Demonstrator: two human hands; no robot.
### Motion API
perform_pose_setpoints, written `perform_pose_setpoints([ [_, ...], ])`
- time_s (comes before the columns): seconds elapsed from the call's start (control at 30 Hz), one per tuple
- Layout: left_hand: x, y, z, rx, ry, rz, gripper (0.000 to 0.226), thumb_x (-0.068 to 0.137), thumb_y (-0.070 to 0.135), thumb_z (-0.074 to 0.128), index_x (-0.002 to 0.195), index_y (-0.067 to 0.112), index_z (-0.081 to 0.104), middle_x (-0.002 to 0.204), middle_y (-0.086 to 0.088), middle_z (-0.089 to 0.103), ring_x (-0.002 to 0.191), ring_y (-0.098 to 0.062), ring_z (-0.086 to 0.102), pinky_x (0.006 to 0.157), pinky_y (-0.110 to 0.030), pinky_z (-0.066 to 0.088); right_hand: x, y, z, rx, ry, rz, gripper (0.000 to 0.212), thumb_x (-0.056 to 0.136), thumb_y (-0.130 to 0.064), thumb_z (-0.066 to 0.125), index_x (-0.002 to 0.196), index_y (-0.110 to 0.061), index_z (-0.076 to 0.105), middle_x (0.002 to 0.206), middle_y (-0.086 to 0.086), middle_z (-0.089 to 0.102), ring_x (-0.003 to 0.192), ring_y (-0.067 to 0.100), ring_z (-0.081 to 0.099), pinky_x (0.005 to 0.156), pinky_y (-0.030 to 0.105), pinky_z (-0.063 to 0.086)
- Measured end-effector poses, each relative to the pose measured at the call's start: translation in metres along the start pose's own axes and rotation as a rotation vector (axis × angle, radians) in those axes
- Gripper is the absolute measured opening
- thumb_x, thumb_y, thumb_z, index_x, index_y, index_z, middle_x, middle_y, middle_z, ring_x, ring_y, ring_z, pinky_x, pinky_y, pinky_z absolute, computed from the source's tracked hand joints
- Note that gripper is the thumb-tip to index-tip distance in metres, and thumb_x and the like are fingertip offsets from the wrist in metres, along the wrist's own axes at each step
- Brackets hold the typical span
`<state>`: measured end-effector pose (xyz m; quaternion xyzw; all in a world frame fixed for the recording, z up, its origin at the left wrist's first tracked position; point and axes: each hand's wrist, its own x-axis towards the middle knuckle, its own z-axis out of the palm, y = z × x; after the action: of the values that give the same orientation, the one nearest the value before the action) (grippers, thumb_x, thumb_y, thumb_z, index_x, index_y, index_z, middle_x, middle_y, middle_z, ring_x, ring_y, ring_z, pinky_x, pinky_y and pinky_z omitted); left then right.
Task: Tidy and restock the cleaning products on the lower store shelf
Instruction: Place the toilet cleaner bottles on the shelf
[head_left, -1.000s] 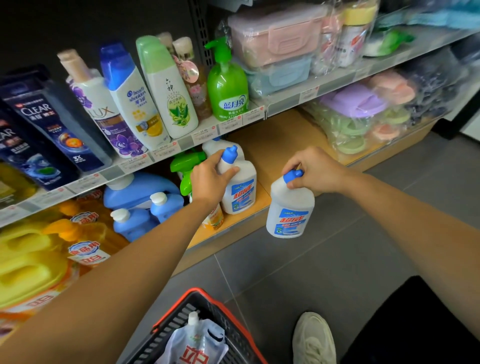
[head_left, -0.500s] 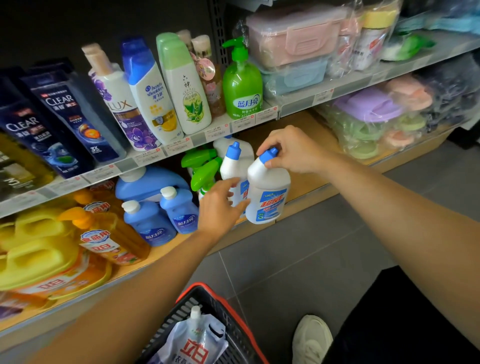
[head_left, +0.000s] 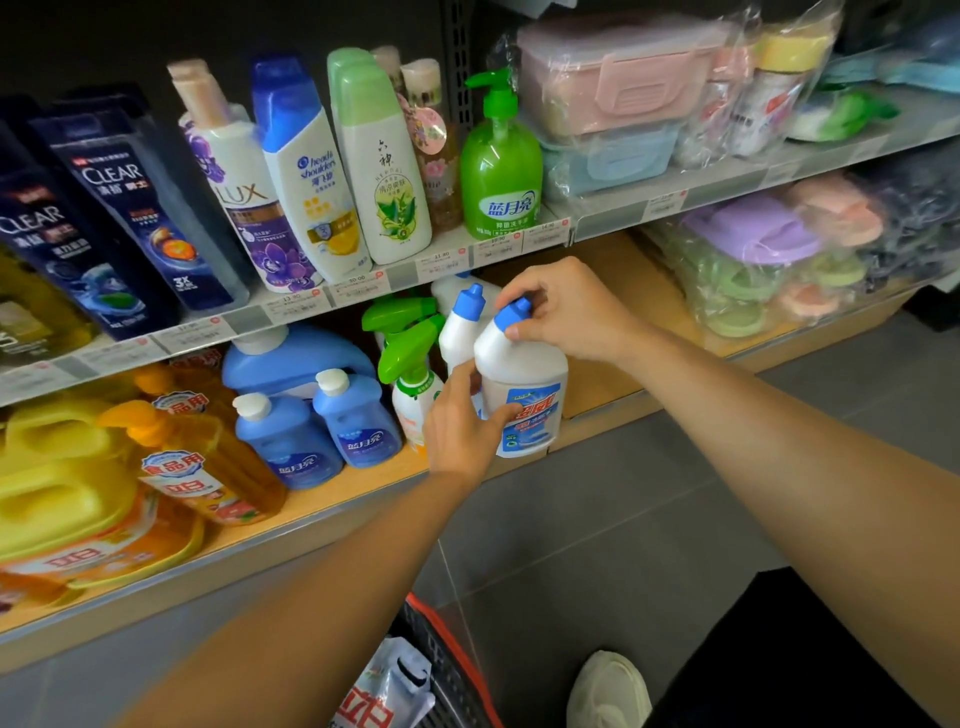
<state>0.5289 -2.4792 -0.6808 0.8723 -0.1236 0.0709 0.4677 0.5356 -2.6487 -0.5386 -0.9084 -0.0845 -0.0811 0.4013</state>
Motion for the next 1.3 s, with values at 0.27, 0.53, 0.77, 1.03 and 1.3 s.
perform_pose_setpoints([
  [0.27, 0.014, -0.008, -0.006, 0.034, 0.061, 0.032, 0.057, 0.074, 0.032, 0.087, 0.121, 0.023, 0.055, 0.107, 0.007, 0.068, 0.092, -0.009, 0.06, 0.073, -0.029, 0.05, 0.012, -0.001, 0.015, 0.041, 0.042, 0.017, 0.028, 0.078, -0.002, 0.079, 0.104, -0.011, 0.074, 0.096, -0.002, 0.07, 0.089, 0.017, 0.068, 0.084, 0.033, 0.056],
  [0.53, 0.017, -0.011, -0.009, -0.002, 0.009, -0.034, 0.057, 0.078, 0.033, 0.086, 0.123, 0.023, 0.054, 0.115, 0.003, 0.07, 0.098, -0.013, 0.067, 0.08, -0.037, 0.06, 0.006, 0.015, 0.037, 0.147, 0.125, 0.093, 0.061, 0.077, -0.006, 0.081, 0.133, -0.016, 0.058, 0.118, -0.006, 0.062, 0.092, 0.014, 0.062, 0.079, 0.024, 0.055],
  [0.77, -0.002, -0.01, -0.044, 0.045, 0.136, 0.084, 0.036, 0.086, 0.028, 0.076, 0.12, 0.026, 0.065, 0.095, 0.015, 0.065, 0.08, -0.007, 0.062, 0.069, -0.037, 0.057, -0.018, 0.065, 0.053, -0.023, 0.006, 0.357, 0.104, 0.063, -0.025, 0.093, 0.15, -0.018, 0.036, 0.143, 0.004, 0.051, 0.128, 0.023, 0.051, 0.101, 0.044, 0.049],
  [1.03, 0.035, -0.011, -0.109, 0.349, 0.116, 0.0, 0.066, 0.082, 0.052, 0.077, 0.137, 0.025, 0.053, 0.126, 0.002, 0.06, 0.113, -0.022, 0.058, 0.074, -0.042, 0.054, -0.008, 0.063, 0.078, -0.029, 0.09, 0.324, 0.074, 0.056, -0.035, 0.094, 0.118, -0.033, 0.053, 0.112, -0.003, 0.064, 0.099, 0.019, 0.065, 0.08, 0.047, 0.058],
  [1.3, 0.046, -0.016, -0.122, 0.277, -0.079, 0.102, 0.049, 0.093, 0.029, 0.073, 0.137, 0.012, 0.058, 0.115, -0.011, 0.07, 0.098, -0.032, 0.065, 0.082, -0.041, 0.052, 0.002, 0.065, 0.079, -0.047, 0.149, 0.338, 0.067, 0.061, -0.033, 0.093, 0.114, -0.028, 0.054, 0.11, -0.001, 0.064, 0.098, 0.022, 0.064, 0.079, 0.047, 0.058],
])
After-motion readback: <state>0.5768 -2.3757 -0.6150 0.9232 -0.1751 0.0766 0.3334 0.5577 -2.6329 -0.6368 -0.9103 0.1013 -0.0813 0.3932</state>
